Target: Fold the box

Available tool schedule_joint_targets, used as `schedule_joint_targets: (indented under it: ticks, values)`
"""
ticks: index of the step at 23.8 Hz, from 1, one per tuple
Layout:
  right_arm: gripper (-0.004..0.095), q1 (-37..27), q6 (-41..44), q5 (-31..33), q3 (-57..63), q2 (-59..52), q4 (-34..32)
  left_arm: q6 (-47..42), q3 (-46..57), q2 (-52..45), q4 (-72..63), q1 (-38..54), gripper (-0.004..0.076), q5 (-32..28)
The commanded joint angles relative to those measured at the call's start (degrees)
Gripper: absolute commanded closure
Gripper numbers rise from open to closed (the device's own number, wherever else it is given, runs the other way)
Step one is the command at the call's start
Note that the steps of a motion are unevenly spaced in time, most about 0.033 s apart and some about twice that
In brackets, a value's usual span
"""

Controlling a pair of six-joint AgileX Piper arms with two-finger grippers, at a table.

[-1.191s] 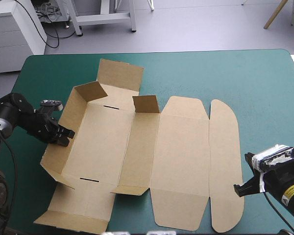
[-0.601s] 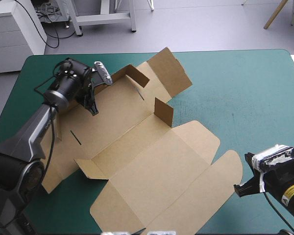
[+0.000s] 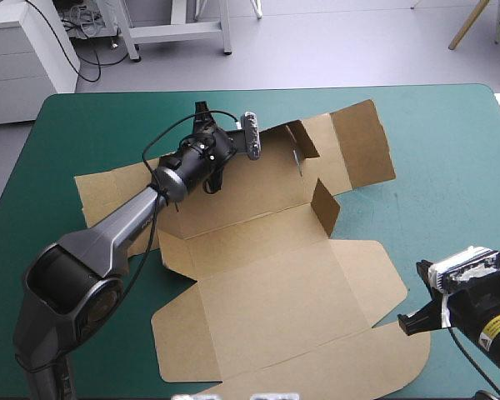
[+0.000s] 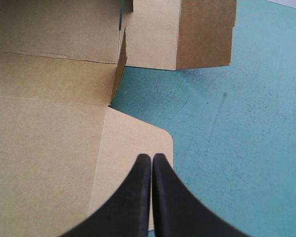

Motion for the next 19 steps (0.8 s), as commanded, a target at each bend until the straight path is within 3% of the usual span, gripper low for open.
schedule_joint_targets:
  ticks: [1,4,8,19]
  values:
    - [0.0922,-0.28,-0.20,-3.20,-1.58,0.36,-1.14,-2.43,-0.18,-4.42,3.22,-3.77,0.0734,-3.49]
    - [0.0922,-0.28,-0.20,-2.51,-1.58,0.36,-0.91,-7.45,8.54,-9.47,8.34,-5.16,0.0734,-8.73]
    - [0.0922,-0.28,0.74,-2.39,-1.58,0.36,-0.91,-22.88,23.42,-17.91,29.16,-9.50,0.0734,-16.02]
    - [0.0922,-0.28,1.38,-2.39,-1.58,0.36,-0.91,-54.08,40.96,-24.53,67.66,-16.38,0.0734,-16.26]
